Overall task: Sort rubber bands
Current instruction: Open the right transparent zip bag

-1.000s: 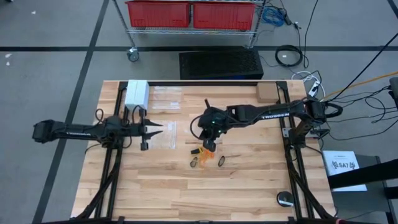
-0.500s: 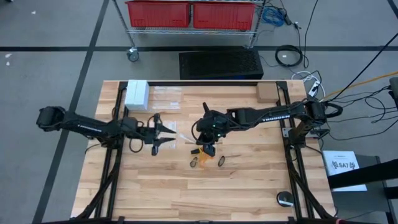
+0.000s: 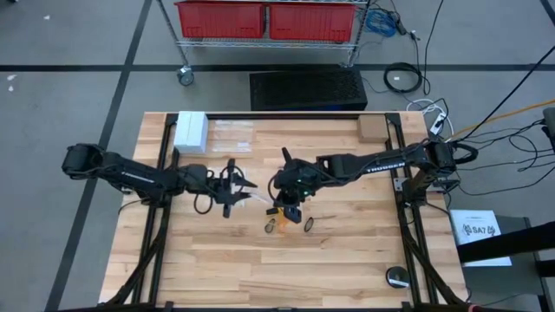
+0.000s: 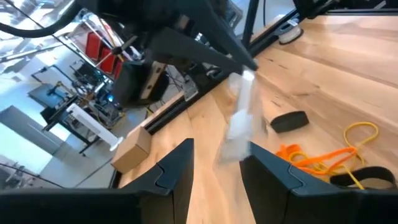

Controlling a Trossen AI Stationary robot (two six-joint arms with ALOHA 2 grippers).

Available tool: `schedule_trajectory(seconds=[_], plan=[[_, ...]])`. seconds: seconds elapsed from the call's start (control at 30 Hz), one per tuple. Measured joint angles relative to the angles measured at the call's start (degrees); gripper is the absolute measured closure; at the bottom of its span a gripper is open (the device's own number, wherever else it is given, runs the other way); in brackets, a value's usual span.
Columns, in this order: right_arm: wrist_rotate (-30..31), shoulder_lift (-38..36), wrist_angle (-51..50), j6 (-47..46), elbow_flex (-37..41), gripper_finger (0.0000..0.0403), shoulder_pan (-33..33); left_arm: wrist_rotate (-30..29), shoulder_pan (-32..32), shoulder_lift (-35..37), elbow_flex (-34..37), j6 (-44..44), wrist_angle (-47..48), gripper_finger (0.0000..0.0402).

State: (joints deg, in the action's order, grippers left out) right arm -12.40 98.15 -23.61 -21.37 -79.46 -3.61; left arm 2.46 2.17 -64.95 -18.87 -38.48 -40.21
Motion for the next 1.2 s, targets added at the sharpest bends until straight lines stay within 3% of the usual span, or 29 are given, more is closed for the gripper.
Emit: schedule_trajectory(seconds=[0.27,0.57,0.8,1.0,1.2], plan=[[0.02,0.0,1.28,-0.22,0.0,0.0399,-1.01,2.03,0.97,0.0,-0.53,0.17,0.2,0.028],[0.31,0.0,1.2,-0.22,0.02,0.0398,-1.02,2.29,2.78,0.0,-0.53,0.59,0.2,0.039],[0.95,-1.52,0.69,-0.15,0.04,0.0368,-0.39,2.16,2.48,0.02,-0.57,4.77,0.15,0.0397],[6.76,-5.42,0.32,0.59,0.04,0.0314,1.44,0.1,0.35,0.02,-0.62,12.03,0.13,0.0398],[6.77,-5.3,5.1,14.86,0.07,0.0279,2.26,-4.2,-2.51,0.03,-0.62,18.73,0.32,0.0399]])
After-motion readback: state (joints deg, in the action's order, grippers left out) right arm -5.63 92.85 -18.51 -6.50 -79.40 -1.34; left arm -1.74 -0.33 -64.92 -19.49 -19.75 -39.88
